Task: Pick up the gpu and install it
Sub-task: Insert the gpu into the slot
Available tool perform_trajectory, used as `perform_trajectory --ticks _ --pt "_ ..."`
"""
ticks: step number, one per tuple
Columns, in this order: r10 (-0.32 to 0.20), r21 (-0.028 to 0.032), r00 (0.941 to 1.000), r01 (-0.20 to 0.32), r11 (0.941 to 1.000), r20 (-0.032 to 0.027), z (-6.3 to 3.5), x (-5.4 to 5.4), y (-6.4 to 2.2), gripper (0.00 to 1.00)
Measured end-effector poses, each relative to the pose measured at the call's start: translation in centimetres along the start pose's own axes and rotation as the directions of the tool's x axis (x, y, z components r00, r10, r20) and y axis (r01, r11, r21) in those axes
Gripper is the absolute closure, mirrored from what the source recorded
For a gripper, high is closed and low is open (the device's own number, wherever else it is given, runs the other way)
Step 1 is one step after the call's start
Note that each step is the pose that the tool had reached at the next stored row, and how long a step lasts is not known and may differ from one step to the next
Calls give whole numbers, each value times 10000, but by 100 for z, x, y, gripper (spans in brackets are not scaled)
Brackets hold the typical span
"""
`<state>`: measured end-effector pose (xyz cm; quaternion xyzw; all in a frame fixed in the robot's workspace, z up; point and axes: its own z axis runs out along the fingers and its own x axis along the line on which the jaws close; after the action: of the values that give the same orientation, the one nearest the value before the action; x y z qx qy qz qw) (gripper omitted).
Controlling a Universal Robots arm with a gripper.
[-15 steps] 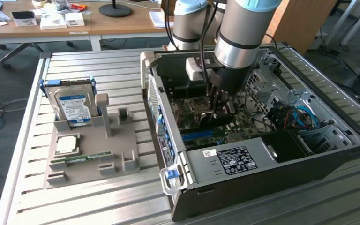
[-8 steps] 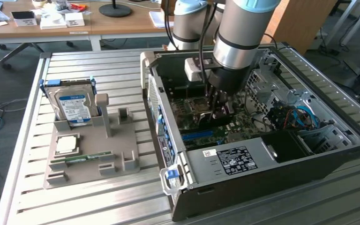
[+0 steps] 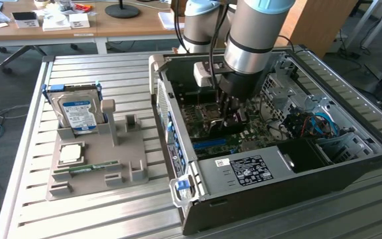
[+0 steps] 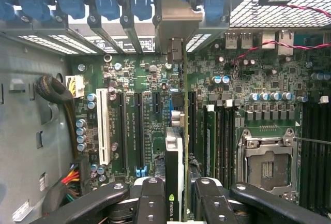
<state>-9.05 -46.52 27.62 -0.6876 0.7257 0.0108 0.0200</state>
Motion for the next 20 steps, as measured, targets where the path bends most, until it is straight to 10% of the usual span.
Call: perform_trajectory --ticks 20 --pt "1 1 10000 -1 10000 3 64 4 22 73"
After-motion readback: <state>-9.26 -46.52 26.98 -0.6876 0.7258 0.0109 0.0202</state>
